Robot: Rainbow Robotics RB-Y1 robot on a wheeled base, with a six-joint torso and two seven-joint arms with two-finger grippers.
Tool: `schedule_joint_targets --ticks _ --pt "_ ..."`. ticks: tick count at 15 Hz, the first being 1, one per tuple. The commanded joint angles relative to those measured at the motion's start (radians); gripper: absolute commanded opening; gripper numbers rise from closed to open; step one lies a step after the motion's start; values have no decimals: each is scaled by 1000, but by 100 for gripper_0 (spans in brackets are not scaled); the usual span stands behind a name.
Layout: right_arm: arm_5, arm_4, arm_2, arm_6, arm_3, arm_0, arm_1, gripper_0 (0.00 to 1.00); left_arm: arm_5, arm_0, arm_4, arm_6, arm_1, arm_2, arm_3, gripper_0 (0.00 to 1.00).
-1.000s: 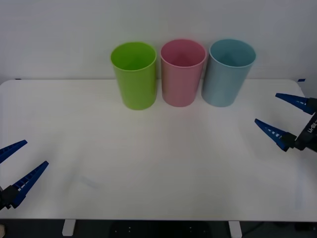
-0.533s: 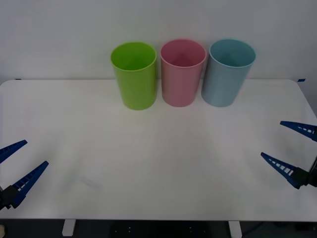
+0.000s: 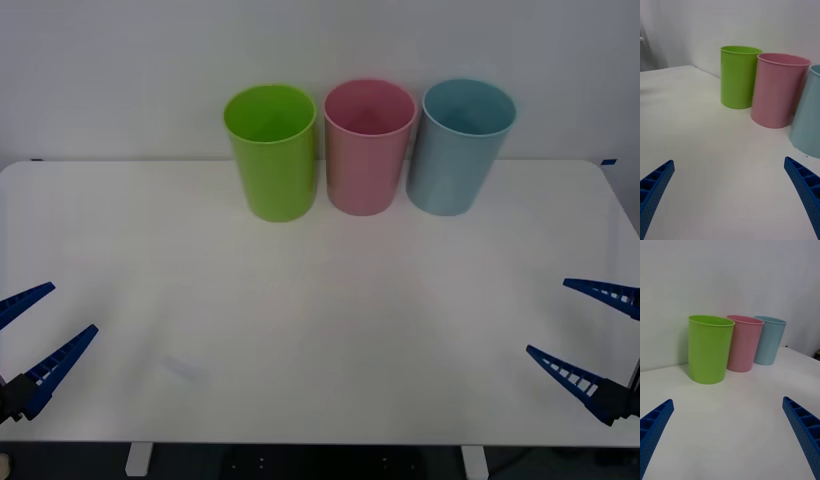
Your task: Grasp the object on the table and drop it into the matching bin: aluminum can to the light blue bin, PET bottle to the pink bin.
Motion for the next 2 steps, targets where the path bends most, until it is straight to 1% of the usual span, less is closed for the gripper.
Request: schedule_joint_targets --ticks 1,2 --pt "0 1 0 -1 0 1 0 100 0 0 0 0 0 0 0 100" --pt "0 1 0 -1 0 1 0 100 0 0 0 0 0 0 0 100"
